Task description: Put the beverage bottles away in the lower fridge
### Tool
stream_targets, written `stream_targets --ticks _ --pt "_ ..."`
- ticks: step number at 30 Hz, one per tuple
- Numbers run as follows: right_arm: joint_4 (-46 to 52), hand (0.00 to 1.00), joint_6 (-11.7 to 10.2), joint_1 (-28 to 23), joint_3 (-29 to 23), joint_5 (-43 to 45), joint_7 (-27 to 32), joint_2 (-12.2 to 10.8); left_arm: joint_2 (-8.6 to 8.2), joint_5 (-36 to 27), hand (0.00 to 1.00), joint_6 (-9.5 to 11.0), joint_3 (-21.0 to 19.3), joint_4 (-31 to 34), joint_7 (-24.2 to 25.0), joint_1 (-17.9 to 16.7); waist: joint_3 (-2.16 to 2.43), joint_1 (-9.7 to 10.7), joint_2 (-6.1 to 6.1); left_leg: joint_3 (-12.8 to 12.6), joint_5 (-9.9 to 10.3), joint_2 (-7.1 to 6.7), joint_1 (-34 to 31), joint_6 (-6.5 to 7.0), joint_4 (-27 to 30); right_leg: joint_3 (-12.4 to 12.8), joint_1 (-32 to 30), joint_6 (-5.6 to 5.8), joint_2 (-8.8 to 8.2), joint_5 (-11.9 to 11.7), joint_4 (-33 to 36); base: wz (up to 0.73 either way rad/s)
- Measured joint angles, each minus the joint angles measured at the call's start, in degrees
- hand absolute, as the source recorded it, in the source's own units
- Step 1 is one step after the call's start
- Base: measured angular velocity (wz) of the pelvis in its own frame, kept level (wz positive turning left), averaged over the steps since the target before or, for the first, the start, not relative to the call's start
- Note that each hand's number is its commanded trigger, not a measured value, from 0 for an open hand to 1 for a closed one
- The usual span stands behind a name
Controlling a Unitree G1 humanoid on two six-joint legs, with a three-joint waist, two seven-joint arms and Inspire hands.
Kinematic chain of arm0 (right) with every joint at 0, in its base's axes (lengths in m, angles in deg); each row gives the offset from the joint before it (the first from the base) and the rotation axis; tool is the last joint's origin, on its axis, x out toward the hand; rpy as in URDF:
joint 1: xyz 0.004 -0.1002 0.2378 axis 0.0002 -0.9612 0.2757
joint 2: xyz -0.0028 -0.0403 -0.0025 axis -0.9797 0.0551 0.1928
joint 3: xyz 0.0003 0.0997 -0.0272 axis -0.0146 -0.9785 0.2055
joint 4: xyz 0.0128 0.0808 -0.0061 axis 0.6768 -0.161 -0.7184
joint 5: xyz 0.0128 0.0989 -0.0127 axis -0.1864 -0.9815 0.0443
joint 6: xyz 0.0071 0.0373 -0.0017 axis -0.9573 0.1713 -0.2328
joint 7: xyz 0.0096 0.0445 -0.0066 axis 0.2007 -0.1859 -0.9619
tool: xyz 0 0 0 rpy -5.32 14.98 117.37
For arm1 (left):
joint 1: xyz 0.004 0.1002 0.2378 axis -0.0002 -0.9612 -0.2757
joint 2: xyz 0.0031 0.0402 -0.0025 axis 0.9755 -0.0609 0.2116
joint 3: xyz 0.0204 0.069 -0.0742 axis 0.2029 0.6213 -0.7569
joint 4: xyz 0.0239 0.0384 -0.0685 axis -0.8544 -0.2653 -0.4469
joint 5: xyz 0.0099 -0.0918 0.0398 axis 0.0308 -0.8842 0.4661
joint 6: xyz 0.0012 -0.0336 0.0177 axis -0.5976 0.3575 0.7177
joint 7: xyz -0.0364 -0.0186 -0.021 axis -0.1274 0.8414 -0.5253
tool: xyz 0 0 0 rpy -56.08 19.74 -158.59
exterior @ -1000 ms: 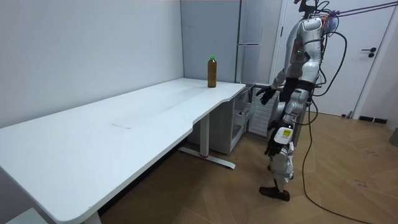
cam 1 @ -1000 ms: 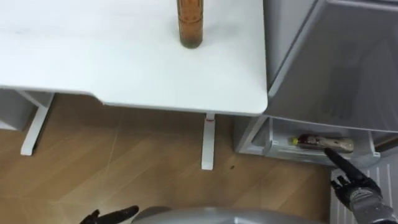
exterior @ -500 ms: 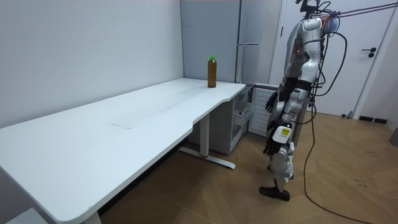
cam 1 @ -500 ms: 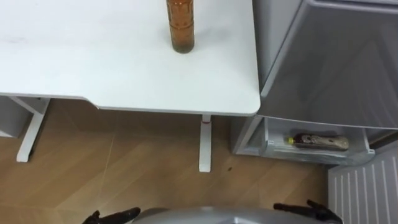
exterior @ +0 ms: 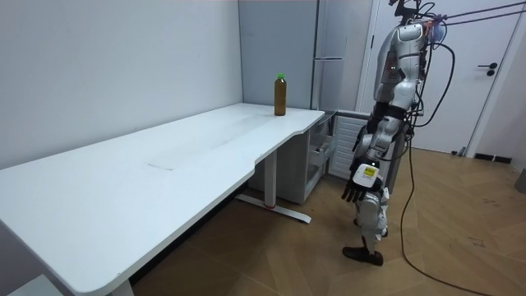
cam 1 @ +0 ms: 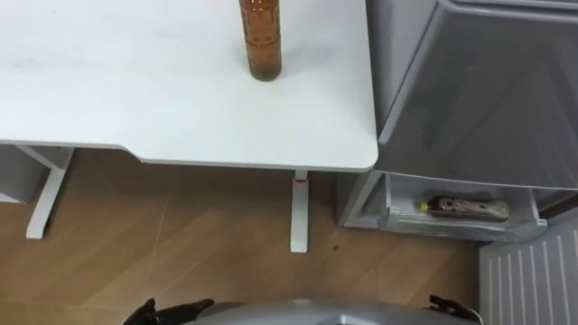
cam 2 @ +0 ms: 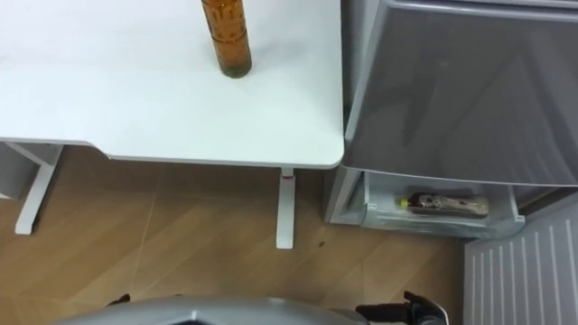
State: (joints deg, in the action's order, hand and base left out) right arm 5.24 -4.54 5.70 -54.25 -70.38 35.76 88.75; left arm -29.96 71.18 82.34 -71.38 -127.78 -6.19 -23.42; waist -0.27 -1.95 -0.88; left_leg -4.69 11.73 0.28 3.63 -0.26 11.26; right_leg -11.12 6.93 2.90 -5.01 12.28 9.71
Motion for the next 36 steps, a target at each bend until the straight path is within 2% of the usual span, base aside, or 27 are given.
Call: stream_targets --ticks 3,7,14,17,22,25,28,30,31,32,34,36 --pt "-0.01 0.0 -0.04 0.25 0.02 0.35 0.11 -0.05 0.0 4.4 0.0 -0.16 0.17 0.04 0.01 1.13 0.0 0.18 0.09 0.01 0.01 0.0 0.0 -0.02 0.01 0.01 0.02 -0.01 0.0 -0.08 0.02 0.0" --pt "-0.09 0.0 -0.1 0.27 0.17 0.04 0.21 -0.16 0.02 6.87 0.0 -0.12 1.19 0.02 -0.15 2.54 -0.01 0.46 0.11 0.13 0.01 0.0 -0.04 -0.02 -0.04 0.19 0.18 -0.02 0.07 -0.09 0.02 0.0" --pt "-0.55 0.0 -0.56 -0.69 -0.15 -0.14 0.15 -0.18 0.2 10.79 0.0 -0.12 1.27 -0.03 0.0 2.81 -0.01 0.91 0.2 0.07 0.03 -0.06 0.01 -0.02 -0.08 1.33 0.29 -0.03 0.18 -0.08 -0.12 0.0" --pt "-0.48 0.0 -0.68 -0.58 -0.55 -0.75 0.28 -0.28 0.17 10.17 0.0 -0.13 1.36 -0.23 -1.17 2.45 0.03 1.96 0.37 0.06 0.03 -0.14 0.11 -0.01 -0.06 1.93 0.24 -0.03 0.23 -0.08 -0.18 0.0" --pt "-0.38 0.0 -0.86 -0.97 -1.01 -2.52 1.12 -0.74 -1.01 2.29 0.0 -0.14 0.58 -0.09 -5.27 2.25 0.03 1.76 0.26 -0.36 0.07 -0.13 0.71 0.03 -0.11 2.91 0.47 -0.03 0.33 -0.08 -0.16 -0.06" --pt "-0.39 0.0 -1.07 -0.89 -1.18 -2.56 1.45 -0.82 -1.32 -4.04 0.0 0.23 -3.53 0.08 -8.06 2.41 0.14 1.42 0.45 -0.63 0.07 -0.05 0.98 0.03 -0.08 3.1 0.59 -0.06 0.35 -0.1 -0.03 -0.05" --pt "-0.5 0.0 -1.19 -1.22 -1.26 -2.52 1.8 -0.84 -1.6 -7.53 0.0 1.06 -9.49 3.23 -14.09 1.4 0.18 1.11 0.78 -0.68 0.1 -0.02 2.0 0.01 -0.2 3.09 1.49 -0.1 0.35 -0.12 -0.06 0.0" --pt "0.15 0.0 -1.27 -2.2 -1.3 -2.43 2.2 -0.86 -1.78 -9.78 0.0 1.47 -12.82 12.94 -20.44 0.07 0.21 -0.37 0.8 -0.62 0.14 0.03 2.11 0.01 -0.06 3.06 1.71 -0.11 0.4 -0.12 -0.13 0.0" --pt "0.16 0.0 -1.28 -2.23 -1.3 -2.27 2.62 -0.86 -1.79 -10.31 0.0 3.04 -14.64 16.99 -23.75 0.02 0.23 -1.34 0.81 -0.61 0.14 0.04 2.29 0.01 -0.08 3.16 1.75 -0.11 0.42 -0.12 -0.09 0.0" --pt "0.18 0.0 -1.41 -2.23 -1.31 -2.24 2.85 -0.86 -1.81 -11.18 0.0 3.82 -15.3 19.32 -25.78 -0.08 0.22 -1.57 0.82 -0.56 0.14 0.04 2.48 0.01 -0.13 3.26 1.8 -0.11 0.42 -0.12 -0.14 0.0" --pt "0.22 0.0 -2.41 -2.06 -1.3 -1.72 3.29 -1.05 -1.81 -12.53 0.0 7.37 -17.96 27.79 -33.53 -0.13 0.25 -1.85 0.85 -0.15 0.14 0.0 2.8 0.02 -0.27 3.18 2.07 -0.11 0.42 -0.12 -0.14 0.0" --pt "0.23 0.0 -3.29 -2.06 -1.19 -0.99 3.26 -1.22 -1.71 -12.53 0.0 9.9 -19.1 33.59 -38.72 -0.17 0.31 -2.02 0.89 0.01 0.14 -0.06 2.84 0.02 -0.36 3.19 2.06 -0.11 0.42 -0.12 -0.1 0.0"
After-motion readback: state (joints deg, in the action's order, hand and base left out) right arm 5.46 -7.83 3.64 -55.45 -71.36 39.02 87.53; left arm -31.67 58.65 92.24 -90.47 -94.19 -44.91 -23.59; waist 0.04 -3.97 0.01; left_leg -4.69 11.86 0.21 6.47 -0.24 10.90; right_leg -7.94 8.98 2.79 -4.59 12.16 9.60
